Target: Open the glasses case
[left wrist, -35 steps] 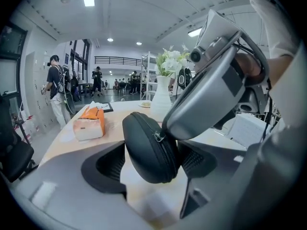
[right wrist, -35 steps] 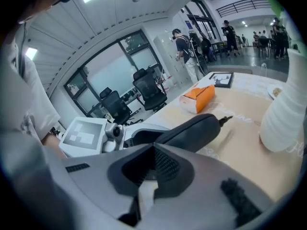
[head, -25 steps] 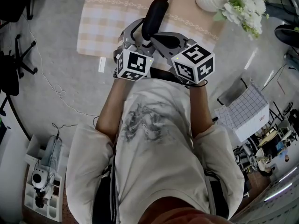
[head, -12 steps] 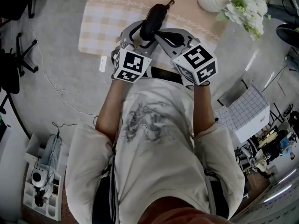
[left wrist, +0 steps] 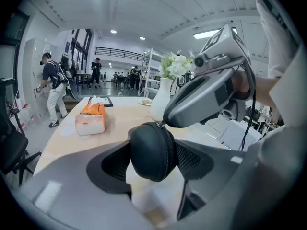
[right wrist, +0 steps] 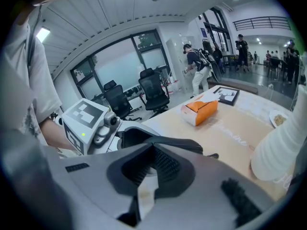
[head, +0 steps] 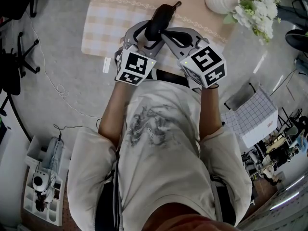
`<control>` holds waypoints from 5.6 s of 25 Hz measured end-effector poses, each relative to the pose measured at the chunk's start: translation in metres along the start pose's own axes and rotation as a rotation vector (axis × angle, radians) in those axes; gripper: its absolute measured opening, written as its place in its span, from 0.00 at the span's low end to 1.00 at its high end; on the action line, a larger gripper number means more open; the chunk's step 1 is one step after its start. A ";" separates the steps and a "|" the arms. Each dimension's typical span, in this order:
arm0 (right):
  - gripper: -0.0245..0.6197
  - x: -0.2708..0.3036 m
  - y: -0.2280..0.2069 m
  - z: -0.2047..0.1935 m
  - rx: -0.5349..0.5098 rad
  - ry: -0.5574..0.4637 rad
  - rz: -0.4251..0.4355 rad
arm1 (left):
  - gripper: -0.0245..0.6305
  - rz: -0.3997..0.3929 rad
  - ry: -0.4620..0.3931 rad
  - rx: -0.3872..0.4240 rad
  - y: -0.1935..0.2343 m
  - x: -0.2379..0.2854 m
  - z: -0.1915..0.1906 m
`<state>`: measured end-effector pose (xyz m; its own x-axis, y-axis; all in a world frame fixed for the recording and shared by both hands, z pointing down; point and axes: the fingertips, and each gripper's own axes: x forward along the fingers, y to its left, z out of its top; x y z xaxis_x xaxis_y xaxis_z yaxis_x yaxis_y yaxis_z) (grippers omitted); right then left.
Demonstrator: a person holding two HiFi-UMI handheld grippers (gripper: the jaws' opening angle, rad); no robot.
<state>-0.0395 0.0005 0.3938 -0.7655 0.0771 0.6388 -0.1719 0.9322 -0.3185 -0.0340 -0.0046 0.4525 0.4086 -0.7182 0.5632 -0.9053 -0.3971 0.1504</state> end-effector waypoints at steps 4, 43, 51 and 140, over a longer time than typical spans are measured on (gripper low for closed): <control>0.06 -0.002 -0.003 0.003 -0.006 -0.004 -0.012 | 0.48 0.000 -0.002 -0.010 0.000 0.001 0.002; 0.06 -0.033 -0.052 0.024 -0.144 0.039 -0.175 | 0.47 -0.018 -0.023 -0.151 0.009 -0.012 -0.010; 0.06 -0.005 -0.033 -0.006 -0.134 0.037 -0.114 | 0.47 -0.030 -0.035 -0.153 0.008 -0.016 -0.020; 0.32 0.025 -0.047 -0.002 -0.275 -0.110 -0.160 | 0.46 0.044 0.044 -0.092 -0.007 -0.012 -0.031</control>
<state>-0.0493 -0.0405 0.4257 -0.8071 -0.1030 0.5814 -0.1336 0.9910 -0.0099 -0.0364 0.0247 0.4701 0.3644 -0.7073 0.6057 -0.9300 -0.3103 0.1972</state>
